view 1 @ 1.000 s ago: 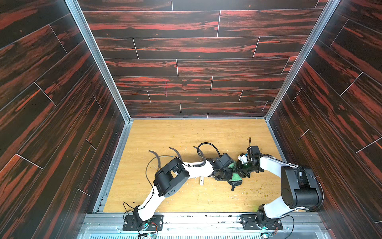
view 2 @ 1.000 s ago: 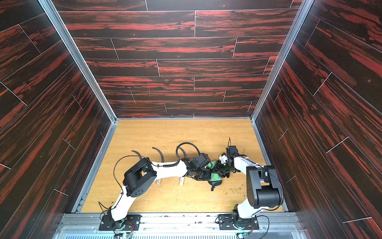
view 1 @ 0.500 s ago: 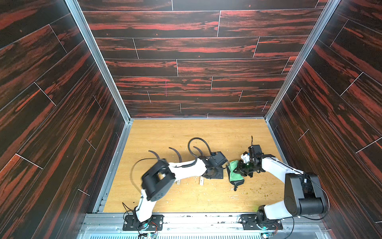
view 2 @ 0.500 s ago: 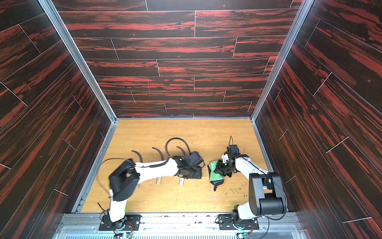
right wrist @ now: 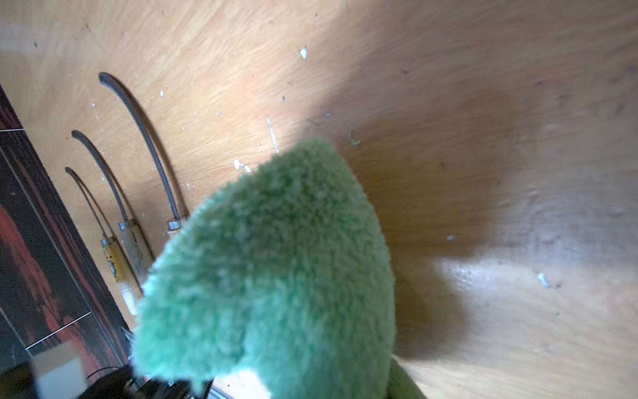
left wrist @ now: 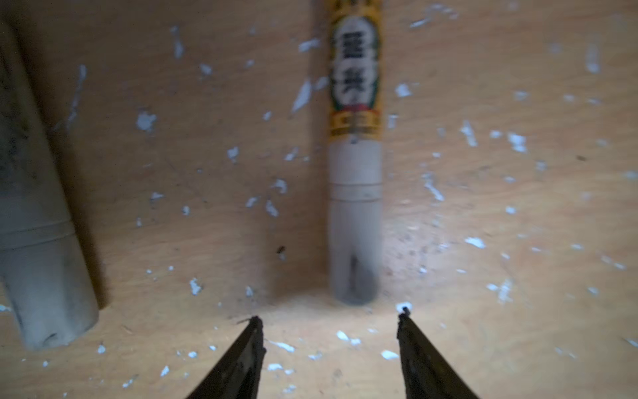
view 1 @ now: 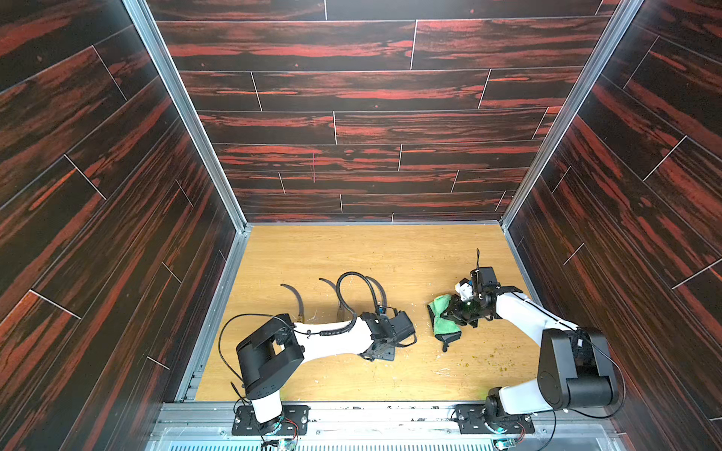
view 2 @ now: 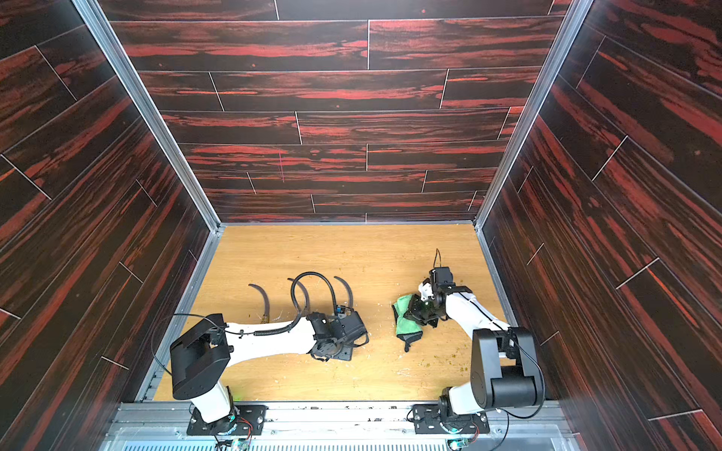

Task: Wipe small sickles with rags
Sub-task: Pick up the small sickle from the center of the board.

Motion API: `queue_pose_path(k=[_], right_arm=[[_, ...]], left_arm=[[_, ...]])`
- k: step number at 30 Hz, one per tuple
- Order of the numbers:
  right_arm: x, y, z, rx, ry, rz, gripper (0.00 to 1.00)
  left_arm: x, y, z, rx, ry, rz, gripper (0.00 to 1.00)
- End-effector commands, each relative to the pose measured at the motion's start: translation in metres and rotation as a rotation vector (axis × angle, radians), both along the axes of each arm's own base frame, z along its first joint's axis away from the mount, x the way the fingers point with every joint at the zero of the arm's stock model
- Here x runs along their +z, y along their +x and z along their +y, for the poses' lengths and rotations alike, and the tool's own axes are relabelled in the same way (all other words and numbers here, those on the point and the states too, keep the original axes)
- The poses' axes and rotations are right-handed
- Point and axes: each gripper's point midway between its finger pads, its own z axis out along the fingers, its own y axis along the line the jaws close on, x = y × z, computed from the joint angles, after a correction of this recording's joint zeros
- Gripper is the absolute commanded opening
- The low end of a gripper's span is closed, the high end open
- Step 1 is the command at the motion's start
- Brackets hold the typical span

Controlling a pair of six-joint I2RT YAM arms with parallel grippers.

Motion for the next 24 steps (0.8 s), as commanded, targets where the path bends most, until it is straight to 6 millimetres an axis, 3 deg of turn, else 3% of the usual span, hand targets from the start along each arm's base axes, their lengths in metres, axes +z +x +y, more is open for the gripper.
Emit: queue_pose_path(k=[1, 9, 16, 24], right_arm=[[0.005, -0.001, 0.005, 0.024, 0.018, -0.003, 0.04], [0.005, -0.001, 0.005, 0.027, 0.015, -0.004, 0.04], [0.007, 0.001, 0.007, 0.035, 0.010, -0.005, 0.04], [0.014, 0.005, 0.016, 0.065, 0.003, -0.010, 0.04]], left_arm=[[0.010, 0.014, -0.003, 0.056, -0.069, -0.084, 0.62], [0.002, 0.019, -0.015, 0.067, -0.171, -0.128, 0.58], [-0.003, 0.022, -0.007, 0.084, -0.162, -0.161, 0.54], [-0.013, 0.019, -0.007, 0.089, -0.179, -0.154, 0.35]])
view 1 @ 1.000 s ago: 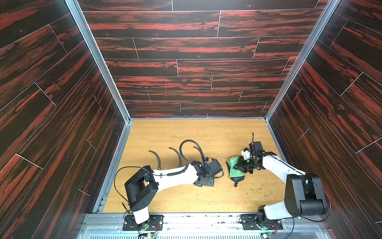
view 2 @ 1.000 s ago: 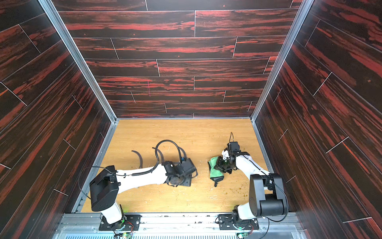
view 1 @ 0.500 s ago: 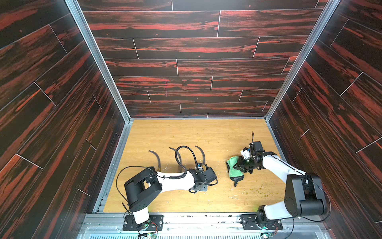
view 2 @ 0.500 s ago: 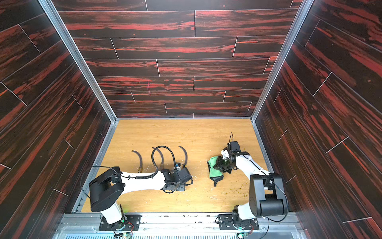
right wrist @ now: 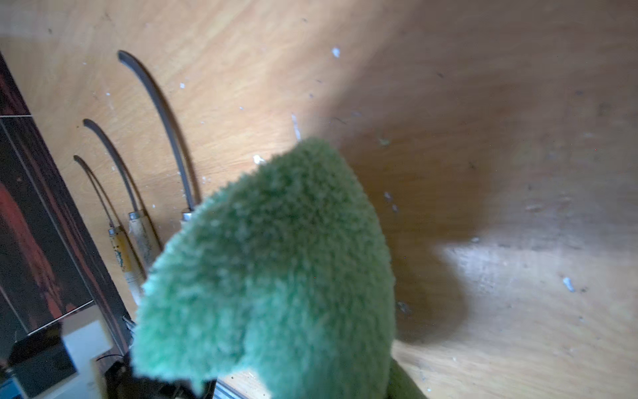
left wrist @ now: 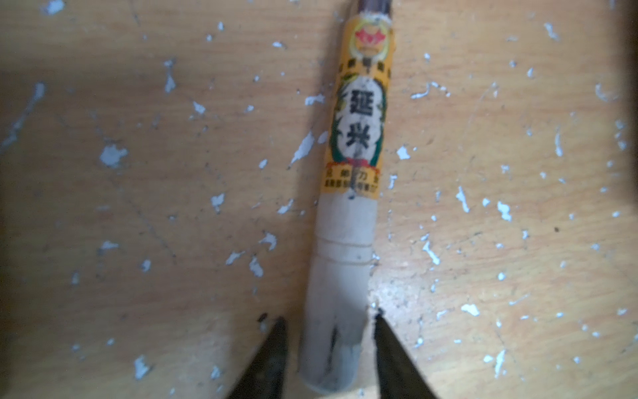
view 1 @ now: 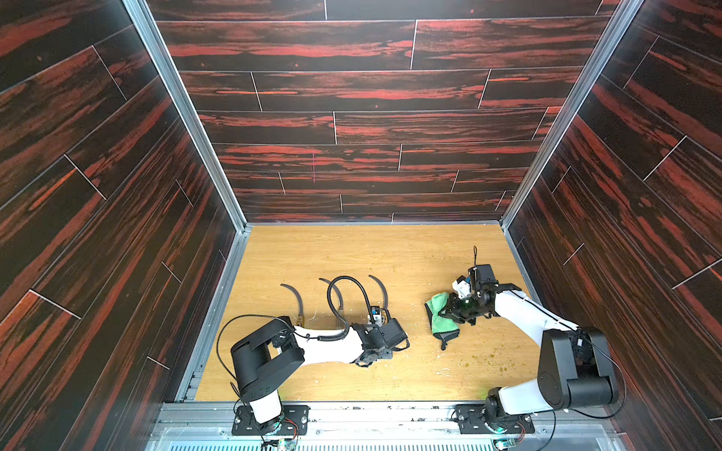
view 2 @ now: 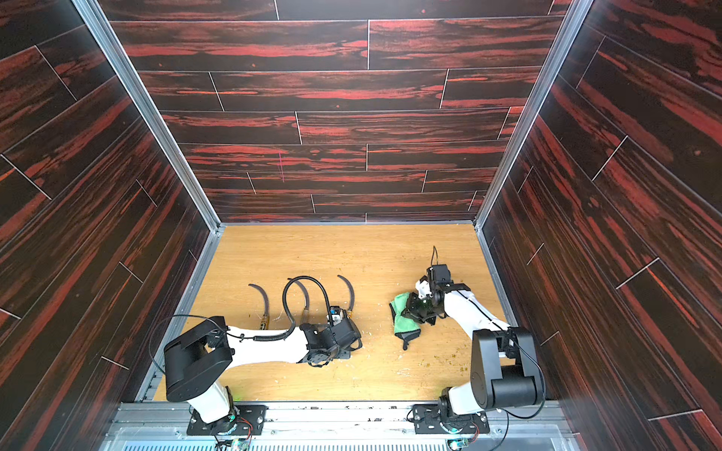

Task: Wipe small sickles with rags
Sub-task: Pick up the small sickle from the center of the board.

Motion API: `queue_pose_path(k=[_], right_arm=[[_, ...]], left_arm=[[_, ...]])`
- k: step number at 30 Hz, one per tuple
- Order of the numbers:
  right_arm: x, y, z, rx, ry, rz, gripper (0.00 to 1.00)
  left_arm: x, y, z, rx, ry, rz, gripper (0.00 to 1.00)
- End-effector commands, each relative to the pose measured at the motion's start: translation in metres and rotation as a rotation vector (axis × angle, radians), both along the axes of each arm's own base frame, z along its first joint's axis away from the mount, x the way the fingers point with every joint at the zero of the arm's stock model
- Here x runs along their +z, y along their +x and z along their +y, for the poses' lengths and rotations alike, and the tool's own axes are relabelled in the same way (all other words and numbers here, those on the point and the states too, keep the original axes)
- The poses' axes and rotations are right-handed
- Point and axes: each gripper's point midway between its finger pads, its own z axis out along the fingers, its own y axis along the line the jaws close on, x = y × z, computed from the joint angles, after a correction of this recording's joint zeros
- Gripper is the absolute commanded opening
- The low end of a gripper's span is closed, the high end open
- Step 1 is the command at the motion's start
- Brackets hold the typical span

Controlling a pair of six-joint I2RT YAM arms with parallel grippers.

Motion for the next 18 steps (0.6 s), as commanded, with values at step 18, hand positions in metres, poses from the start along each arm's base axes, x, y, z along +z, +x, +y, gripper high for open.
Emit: queue_pose_path(k=[18], right_arm=[[0.049, 0.026, 0.102, 0.351, 0.079, -0.084, 0.03]], left_arm=[[0.002, -0.018, 0.042, -0.273, 0.069, -0.147, 0.02]])
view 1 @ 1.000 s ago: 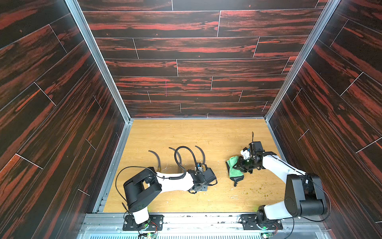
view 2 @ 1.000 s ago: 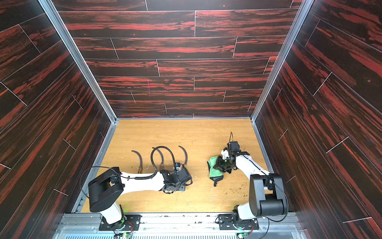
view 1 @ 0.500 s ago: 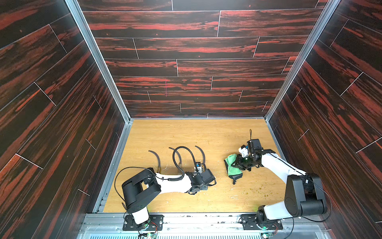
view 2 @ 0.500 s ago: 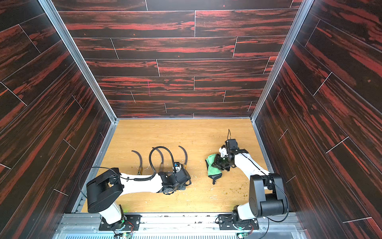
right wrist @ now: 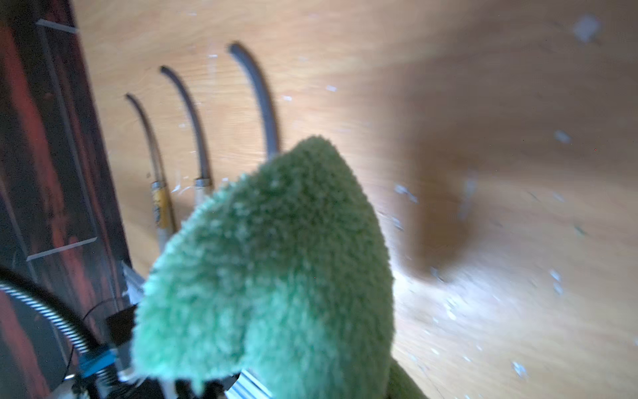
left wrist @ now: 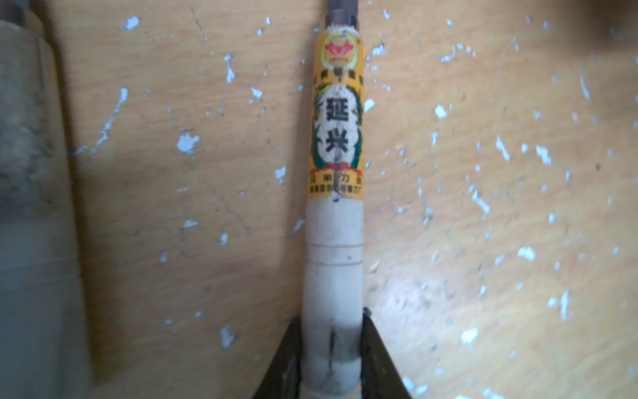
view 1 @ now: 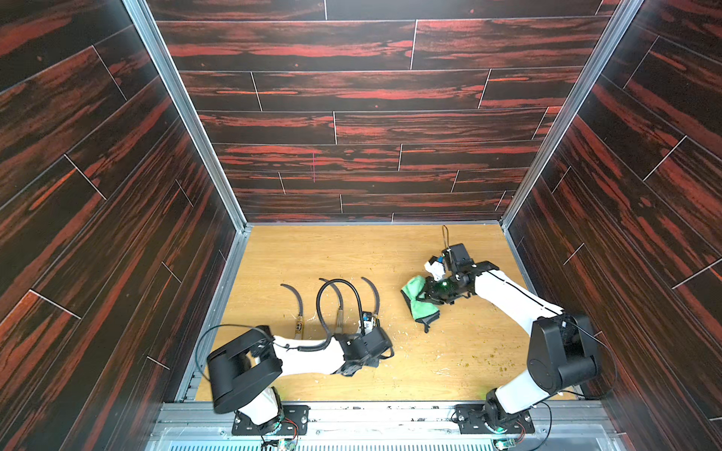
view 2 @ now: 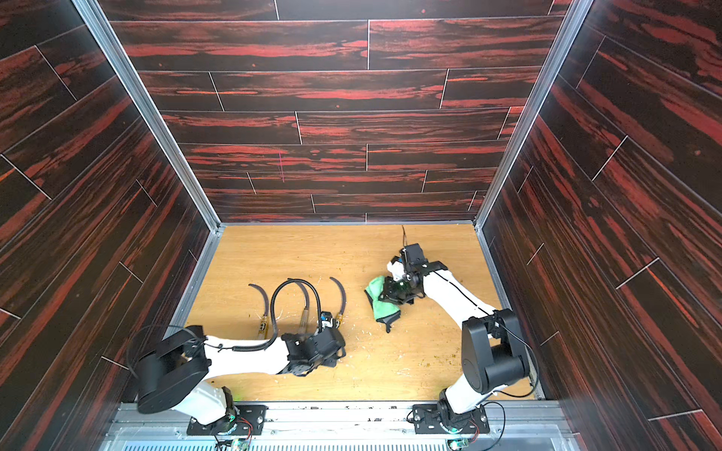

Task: Wipe small sickles with rags
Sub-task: Pick up the small sickle from the center of the board, then wipe the small sickle.

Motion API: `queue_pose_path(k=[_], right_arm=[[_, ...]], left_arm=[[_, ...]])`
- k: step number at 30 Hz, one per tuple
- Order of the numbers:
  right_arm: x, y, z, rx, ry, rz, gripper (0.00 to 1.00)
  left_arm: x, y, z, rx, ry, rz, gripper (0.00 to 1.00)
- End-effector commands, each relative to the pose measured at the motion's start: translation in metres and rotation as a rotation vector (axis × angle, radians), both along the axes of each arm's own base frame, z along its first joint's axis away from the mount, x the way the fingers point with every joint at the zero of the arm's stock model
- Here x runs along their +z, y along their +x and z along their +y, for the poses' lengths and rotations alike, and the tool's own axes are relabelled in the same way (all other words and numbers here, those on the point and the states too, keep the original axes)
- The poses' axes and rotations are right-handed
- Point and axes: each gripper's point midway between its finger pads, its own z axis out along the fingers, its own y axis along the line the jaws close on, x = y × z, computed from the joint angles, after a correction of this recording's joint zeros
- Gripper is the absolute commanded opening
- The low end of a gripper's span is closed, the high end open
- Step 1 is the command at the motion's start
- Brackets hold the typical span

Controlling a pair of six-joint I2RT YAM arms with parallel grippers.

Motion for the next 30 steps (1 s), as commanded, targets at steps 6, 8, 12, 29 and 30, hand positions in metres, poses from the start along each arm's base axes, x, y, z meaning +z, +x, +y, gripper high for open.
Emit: queue_pose_path(k=[6, 8, 12, 29, 30], right_arm=[[-0.003, -0.008, 0.047, 0.185, 0.051, 0.031, 0.03], [-0.008, -0.010, 0.055, 0.208, 0.046, 0.038, 0.03], [-0.018, -0.021, 0.073, 0.247, 0.080, 0.071, 0.02], [-0.085, -0.075, 0.098, 0.229, 0.062, 0.302, 0.00], [-0.087, -0.079, 0.098, 0.229, 0.055, 0.310, 0.00]], left_arm=[[0.004, -0.003, -0.013, -0.232, 0.003, -0.087, 0.00], [0.002, -0.005, -0.019, -0.264, -0.016, -0.091, 0.00], [0.000, -0.001, -0.028, -0.295, -0.024, -0.108, 0.00], [0.005, 0.020, -0.037, -0.219, -0.046, -0.198, 0.00], [0.005, 0.021, -0.037, -0.215, -0.046, -0.201, 0.00]])
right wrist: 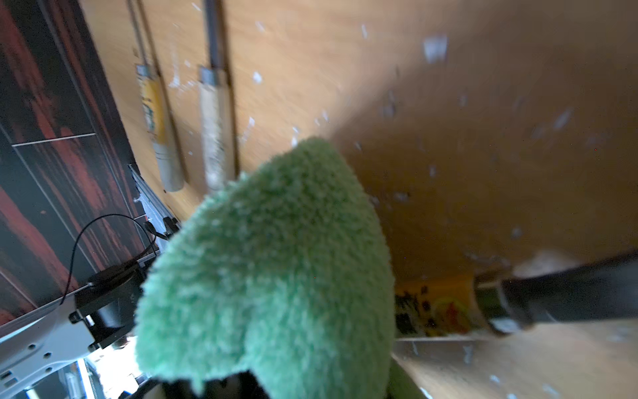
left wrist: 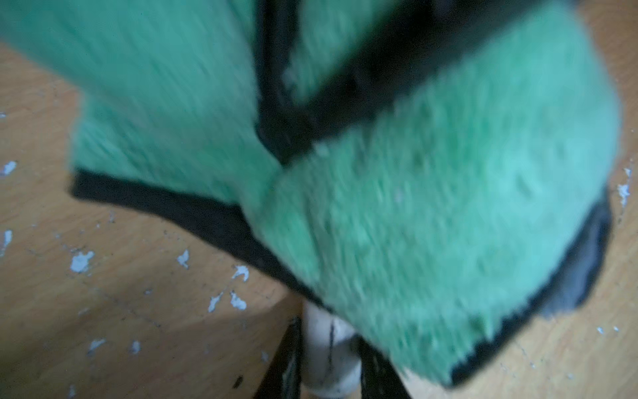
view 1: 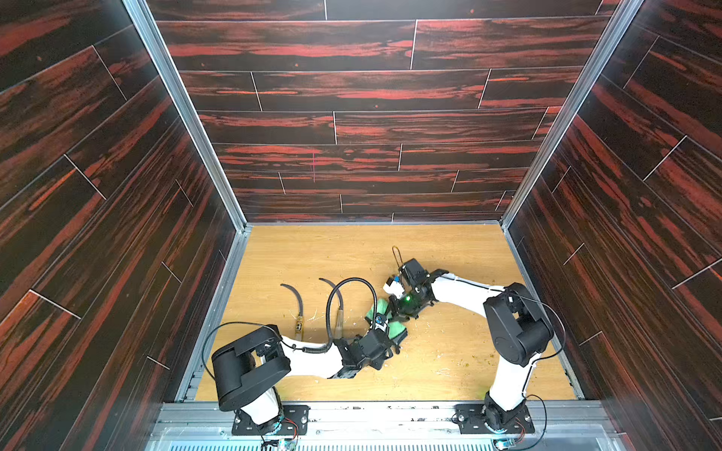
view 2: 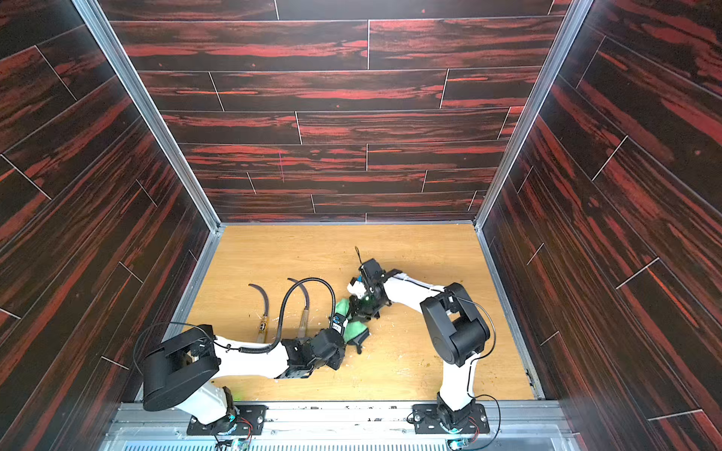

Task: Wipe small sickles with rags
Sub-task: Wipe the small sickle.

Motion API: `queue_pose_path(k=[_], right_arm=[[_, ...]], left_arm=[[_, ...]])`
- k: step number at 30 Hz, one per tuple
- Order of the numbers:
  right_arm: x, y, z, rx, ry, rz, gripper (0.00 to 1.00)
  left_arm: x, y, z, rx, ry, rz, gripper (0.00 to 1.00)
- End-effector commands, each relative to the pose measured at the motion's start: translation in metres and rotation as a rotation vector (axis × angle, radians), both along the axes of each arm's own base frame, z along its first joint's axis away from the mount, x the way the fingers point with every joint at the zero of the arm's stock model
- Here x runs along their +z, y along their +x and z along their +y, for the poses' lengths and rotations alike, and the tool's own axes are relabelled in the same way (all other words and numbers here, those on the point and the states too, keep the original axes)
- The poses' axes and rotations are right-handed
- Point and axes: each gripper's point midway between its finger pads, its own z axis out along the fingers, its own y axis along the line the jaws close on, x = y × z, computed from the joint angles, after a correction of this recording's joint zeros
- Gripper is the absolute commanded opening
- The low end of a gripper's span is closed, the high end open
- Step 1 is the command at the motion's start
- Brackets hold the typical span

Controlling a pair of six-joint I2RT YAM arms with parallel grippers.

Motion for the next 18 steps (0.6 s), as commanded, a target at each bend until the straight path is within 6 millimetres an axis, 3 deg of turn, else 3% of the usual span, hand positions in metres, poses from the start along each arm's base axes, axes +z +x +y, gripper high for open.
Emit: queue_pose_path(k=[1, 4, 11, 18], right_arm=[[-0.022, -0.014, 0.003, -0.016, -0.030, 0.078, 0.00], [-0.037, -0.020, -0.003, -0.022, -0.091, 0.087, 0.00], [-0.071, -0.007, -0.024, -0.061, -0.260, 0.070, 0.00], [-0.084, 0.020, -0.068, -0.147, -0.439, -0.002, 0.00]], left_arm=[[0.004, 0.008, 0.000, 0.034, -0.006, -0.039, 0.00], [0.006, 0.009, -0.003, 0.038, -0.024, -0.042, 0.00], [0.007, 0.006, -0.001, 0.048, -0.051, -0.033, 0.00], [0.006, 0.002, 0.006, 0.064, -0.068, -0.025, 0.00]])
